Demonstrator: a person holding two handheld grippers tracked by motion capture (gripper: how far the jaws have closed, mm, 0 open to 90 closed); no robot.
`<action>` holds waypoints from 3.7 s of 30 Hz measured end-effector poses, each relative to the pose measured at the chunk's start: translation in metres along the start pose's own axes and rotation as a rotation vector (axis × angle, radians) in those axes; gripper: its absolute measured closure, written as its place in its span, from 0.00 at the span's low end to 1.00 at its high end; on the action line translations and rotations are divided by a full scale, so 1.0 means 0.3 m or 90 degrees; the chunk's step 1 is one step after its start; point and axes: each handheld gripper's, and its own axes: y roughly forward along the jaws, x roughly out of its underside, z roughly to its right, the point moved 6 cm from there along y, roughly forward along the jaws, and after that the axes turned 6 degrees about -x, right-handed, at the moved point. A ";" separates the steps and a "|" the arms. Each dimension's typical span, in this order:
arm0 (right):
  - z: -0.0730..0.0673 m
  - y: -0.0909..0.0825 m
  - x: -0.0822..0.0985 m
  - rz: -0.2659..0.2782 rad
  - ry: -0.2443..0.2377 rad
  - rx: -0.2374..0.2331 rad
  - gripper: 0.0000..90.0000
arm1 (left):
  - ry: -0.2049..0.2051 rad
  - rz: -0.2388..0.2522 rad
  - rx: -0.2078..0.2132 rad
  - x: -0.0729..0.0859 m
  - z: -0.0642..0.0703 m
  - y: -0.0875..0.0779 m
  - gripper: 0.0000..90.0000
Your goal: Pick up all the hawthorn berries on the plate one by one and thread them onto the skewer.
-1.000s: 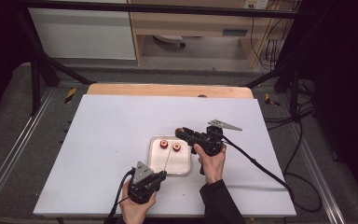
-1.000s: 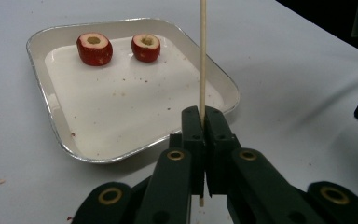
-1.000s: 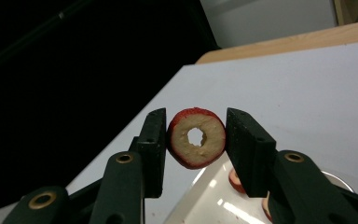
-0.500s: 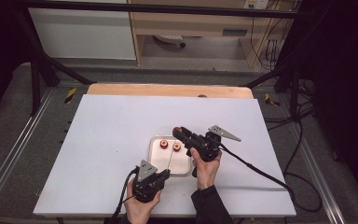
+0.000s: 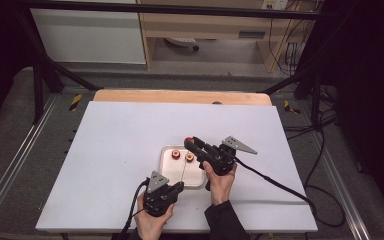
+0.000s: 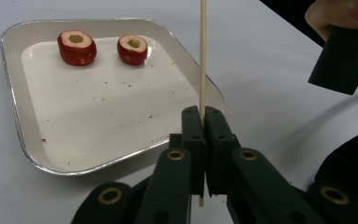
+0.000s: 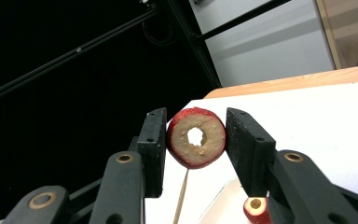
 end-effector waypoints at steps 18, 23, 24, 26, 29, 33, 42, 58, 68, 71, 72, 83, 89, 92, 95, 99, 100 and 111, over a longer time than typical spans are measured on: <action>0.000 0.011 0.040 -0.014 -0.004 0.000 0.67 | -0.055 -0.002 0.017 -0.003 0.006 0.012 0.98; -0.007 0.007 0.045 -0.018 -0.001 0.000 0.67 | -0.069 -0.008 0.015 0.003 0.006 0.024 0.98; -0.008 0.006 0.045 -0.017 0.002 0.000 0.67 | -0.070 -0.007 0.018 0.003 0.008 0.025 0.98; -0.009 0.006 0.045 -0.017 0.006 0.000 0.67 | -0.071 -0.002 0.019 0.004 0.016 0.029 0.98; -0.011 0.003 0.046 -0.020 0.007 0.002 0.67 | -0.074 0.007 0.016 0.006 0.020 0.034 0.98; -0.017 -0.007 0.042 -0.028 0.018 0.002 0.67 | -0.075 0.008 0.018 0.011 0.024 0.041 0.98; -0.006 -0.012 0.043 -0.052 0.017 0.011 0.67 | -0.060 0.001 0.029 0.016 0.034 0.028 0.98; 0.003 -0.028 0.038 -0.132 -0.010 -0.015 0.67 | -0.012 -0.034 0.007 0.029 0.019 0.029 0.98; -0.002 -0.019 0.041 -0.143 0.037 -0.042 0.67 | 0.009 0.006 -0.009 0.012 0.014 0.009 0.98; -0.007 -0.015 0.056 -0.143 0.040 -0.050 0.67 | 0.008 0.001 -0.012 0.008 0.003 0.008 0.98; -0.007 -0.015 0.056 -0.143 0.040 -0.050 0.67 | 0.008 0.001 -0.012 0.008 0.003 0.008 0.98; -0.023 -0.017 0.095 -0.159 0.041 -0.053 0.67 | -0.014 0.025 -0.011 -0.018 -0.003 0.019 0.98; -0.030 -0.013 0.140 -0.180 0.039 -0.056 0.67 | -0.009 0.026 -0.014 -0.044 -0.019 0.021 0.98; -0.036 -0.012 0.163 -0.187 0.038 -0.058 0.67 | -0.003 0.024 -0.019 -0.057 -0.023 0.022 0.98; -0.037 -0.014 0.169 -0.187 0.032 -0.052 0.67 | 0.002 0.020 -0.018 -0.055 -0.024 0.027 0.98; -0.035 -0.016 0.180 -0.197 0.028 -0.047 0.67 | 0.005 0.016 -0.015 -0.054 -0.026 0.033 0.98; -0.035 -0.016 0.183 -0.200 0.025 -0.046 0.67 | 0.005 0.016 -0.015 -0.054 -0.026 0.033 0.98; -0.018 -0.028 0.122 -0.211 -0.045 -0.021 0.39 | 0.030 0.009 -0.041 -0.023 -0.102 -0.003 0.98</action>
